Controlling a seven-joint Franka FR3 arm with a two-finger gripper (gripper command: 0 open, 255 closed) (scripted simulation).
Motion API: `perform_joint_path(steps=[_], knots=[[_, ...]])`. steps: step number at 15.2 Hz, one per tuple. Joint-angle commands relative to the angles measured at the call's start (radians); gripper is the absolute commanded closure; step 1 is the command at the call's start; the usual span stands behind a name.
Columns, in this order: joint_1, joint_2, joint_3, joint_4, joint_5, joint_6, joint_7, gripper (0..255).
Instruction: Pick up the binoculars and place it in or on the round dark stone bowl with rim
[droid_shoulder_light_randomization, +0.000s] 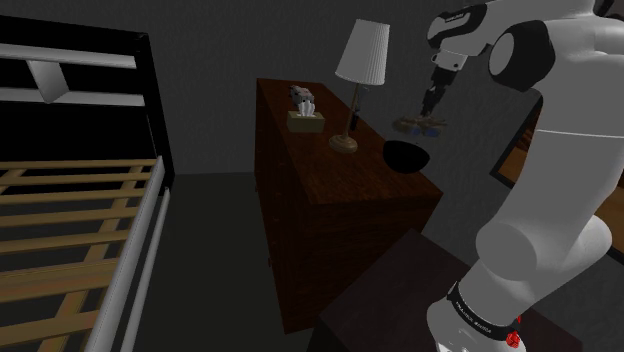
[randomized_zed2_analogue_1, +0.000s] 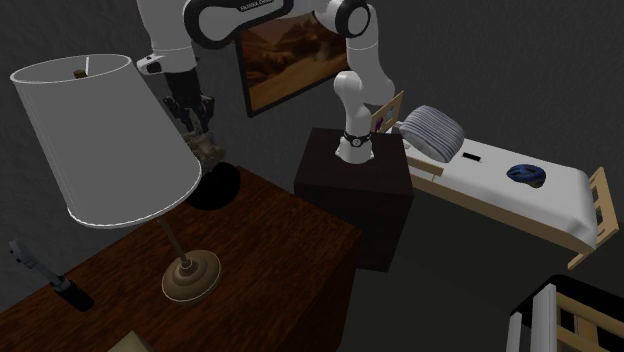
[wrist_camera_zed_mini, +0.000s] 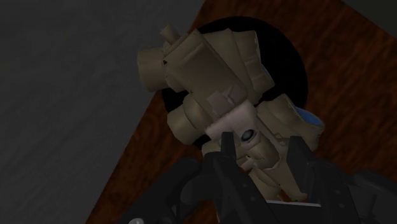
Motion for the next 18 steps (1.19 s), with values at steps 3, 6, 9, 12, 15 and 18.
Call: perform_joint_path(steps=[3,6,9,12,15,18], knots=[[0.004,0.002,0.002,-0.048,0.003,0.052,-0.004,255],[0.006,0.006,0.004,-0.083,0.006,0.090,-0.008,255],[0.007,0.012,0.006,-0.116,0.011,0.128,-0.013,255],[0.007,0.020,0.009,-0.145,0.017,0.164,-0.018,255],[0.007,0.030,0.012,-0.172,0.024,0.200,-0.024,255],[0.007,0.033,0.012,-0.179,0.026,0.209,-0.026,255]])
